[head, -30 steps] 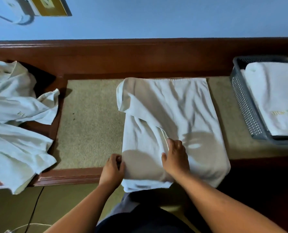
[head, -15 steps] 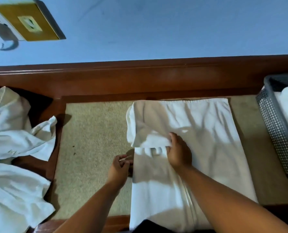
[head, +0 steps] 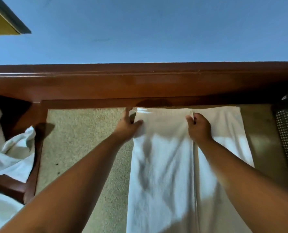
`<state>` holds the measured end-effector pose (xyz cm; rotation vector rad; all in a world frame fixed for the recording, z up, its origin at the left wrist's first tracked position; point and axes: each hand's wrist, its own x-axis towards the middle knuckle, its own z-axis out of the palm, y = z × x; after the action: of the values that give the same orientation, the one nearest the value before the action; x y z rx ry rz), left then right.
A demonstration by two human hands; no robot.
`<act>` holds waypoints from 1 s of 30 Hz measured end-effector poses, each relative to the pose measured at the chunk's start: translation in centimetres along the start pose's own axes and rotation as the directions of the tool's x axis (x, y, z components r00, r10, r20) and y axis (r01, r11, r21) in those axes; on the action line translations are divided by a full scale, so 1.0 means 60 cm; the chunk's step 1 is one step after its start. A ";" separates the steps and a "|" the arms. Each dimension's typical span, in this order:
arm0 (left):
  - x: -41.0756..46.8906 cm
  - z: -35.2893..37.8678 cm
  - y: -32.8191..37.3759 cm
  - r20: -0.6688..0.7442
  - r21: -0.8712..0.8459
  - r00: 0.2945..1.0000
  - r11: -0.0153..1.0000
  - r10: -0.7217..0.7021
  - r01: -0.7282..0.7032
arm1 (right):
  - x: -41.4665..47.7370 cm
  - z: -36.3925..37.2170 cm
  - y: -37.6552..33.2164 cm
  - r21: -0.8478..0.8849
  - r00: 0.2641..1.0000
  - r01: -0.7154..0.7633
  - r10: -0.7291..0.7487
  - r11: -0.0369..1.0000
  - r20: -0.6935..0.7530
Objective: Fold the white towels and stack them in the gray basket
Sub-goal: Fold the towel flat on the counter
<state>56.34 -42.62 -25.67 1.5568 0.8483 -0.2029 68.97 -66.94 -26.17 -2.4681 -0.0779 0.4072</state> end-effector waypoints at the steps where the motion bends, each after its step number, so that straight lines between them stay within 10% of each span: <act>1: 0.013 0.000 0.008 0.008 0.106 1.000 0.994 0.001 -0.002 | 0.007 0.002 0.001 -0.027 1.000 -0.007 0.008 1.000 0.020; 4: 0.050 -0.005 0.022 0.024 0.363 0.999 0.931 -0.037 0.026 | 0.031 0.010 -0.002 -0.055 0.995 -0.047 0.051 0.997 0.084; 8: 0.080 0.002 0.013 -0.173 0.144 0.979 0.981 -0.108 0.133 | 0.056 0.027 -0.009 0.018 0.984 -0.163 0.161 0.987 0.071; 14: 0.060 0.014 0.020 -0.348 0.260 0.936 0.954 -0.053 0.150 | 0.035 0.031 -0.032 0.028 0.983 -0.183 0.184 0.983 -0.010; 30: -0.335 0.074 -0.223 -0.192 0.390 0.968 0.893 -0.160 0.225 | -0.433 -0.012 0.176 0.240 0.930 -0.306 0.236 0.921 0.281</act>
<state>35.41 -55.41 -25.32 1.8966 1.1391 -0.4310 44.06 -79.76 -24.92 -2.1397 0.2124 0.7911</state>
